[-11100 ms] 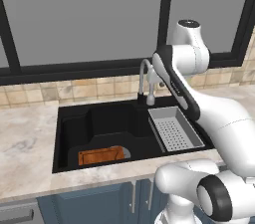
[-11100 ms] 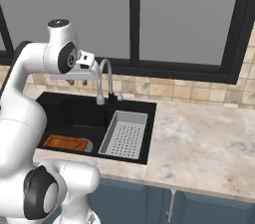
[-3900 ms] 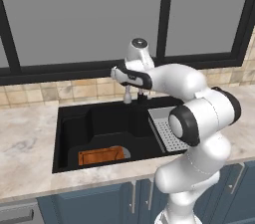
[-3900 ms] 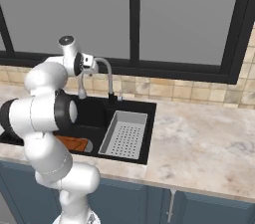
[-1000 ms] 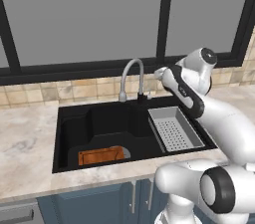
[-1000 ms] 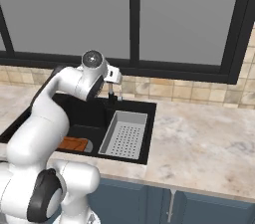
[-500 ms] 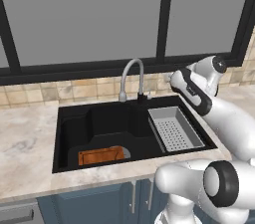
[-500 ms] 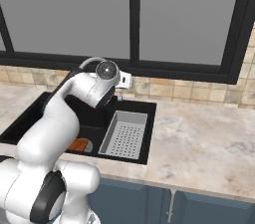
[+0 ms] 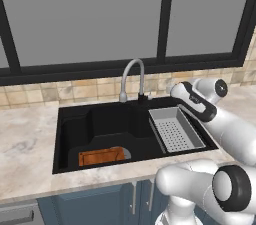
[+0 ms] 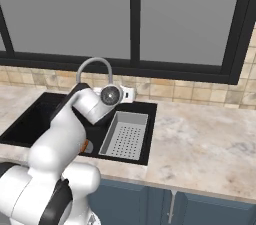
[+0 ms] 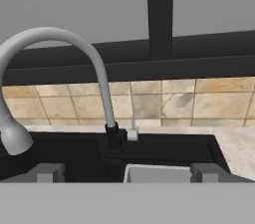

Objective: Turn on the sink faucet with hot water and rinse the cutting board for ten seconds, then turn off the faucet. Push the cutting board to reach the water if necessary.

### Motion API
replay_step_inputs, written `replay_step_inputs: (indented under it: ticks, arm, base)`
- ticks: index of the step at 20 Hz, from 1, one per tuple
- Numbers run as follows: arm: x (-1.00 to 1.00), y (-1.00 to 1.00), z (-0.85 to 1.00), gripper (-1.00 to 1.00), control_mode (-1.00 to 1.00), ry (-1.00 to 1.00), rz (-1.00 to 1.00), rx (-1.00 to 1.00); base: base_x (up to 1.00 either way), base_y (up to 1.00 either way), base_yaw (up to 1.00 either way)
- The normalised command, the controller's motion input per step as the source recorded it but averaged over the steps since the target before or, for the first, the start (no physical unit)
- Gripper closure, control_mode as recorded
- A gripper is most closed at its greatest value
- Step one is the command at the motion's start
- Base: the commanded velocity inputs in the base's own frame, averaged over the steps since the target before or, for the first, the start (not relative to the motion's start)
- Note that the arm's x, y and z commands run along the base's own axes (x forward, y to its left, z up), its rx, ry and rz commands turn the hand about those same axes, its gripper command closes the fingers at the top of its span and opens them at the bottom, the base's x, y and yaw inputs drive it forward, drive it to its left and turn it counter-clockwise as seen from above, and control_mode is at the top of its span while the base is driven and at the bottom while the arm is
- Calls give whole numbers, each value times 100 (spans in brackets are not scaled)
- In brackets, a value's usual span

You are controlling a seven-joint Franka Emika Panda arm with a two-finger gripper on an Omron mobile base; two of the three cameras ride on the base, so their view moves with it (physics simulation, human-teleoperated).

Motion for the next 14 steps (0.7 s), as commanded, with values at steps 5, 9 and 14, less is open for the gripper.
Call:
replay_step_inputs:
  ticks: [5, 9, 14]
  arm:
    - [16, -6, -2, -100, -100, -3, 0, 0]
    - [17, -3, -5, -100, -100, -4, 0, 0]
    - [16, -1, -5, -100, -100, -4, 0, 0]
  base:
    - [0, 0, 0]
    - [0, 0, 0]
    - [0, 0, 0]
